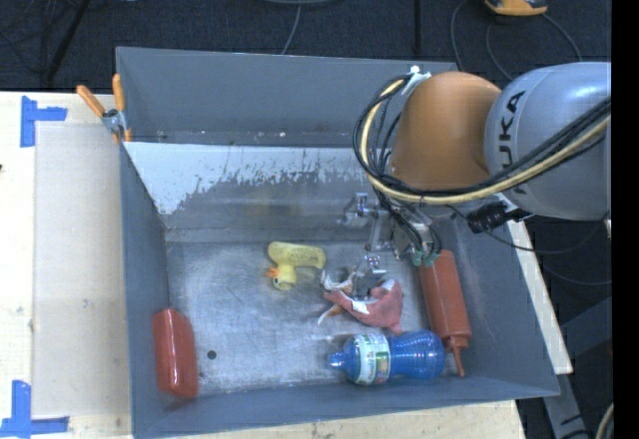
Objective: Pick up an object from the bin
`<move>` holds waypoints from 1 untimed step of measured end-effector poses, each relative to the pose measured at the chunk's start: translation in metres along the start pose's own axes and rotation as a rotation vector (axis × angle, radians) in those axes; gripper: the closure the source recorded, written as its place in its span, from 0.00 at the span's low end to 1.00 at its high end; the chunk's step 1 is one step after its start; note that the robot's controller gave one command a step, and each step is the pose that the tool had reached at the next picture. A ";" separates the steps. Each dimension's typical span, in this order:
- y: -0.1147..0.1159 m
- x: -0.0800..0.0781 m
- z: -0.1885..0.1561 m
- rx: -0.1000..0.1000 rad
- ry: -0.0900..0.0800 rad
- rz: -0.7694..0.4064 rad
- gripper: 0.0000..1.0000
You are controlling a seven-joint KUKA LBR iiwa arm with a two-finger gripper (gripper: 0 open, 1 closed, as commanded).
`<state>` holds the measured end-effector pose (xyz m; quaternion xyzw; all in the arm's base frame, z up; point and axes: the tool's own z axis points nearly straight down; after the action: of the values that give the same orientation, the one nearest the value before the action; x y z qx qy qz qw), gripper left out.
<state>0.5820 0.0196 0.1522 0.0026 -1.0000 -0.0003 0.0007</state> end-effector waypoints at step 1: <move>-0.035 0.014 0.032 0.000 0.000 -0.071 0.00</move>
Offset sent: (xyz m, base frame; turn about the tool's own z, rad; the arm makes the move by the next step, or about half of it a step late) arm -0.0120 -0.0428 -0.0382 -0.0622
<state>0.5683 -0.0156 0.1203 0.0380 -0.9993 -0.0002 0.0007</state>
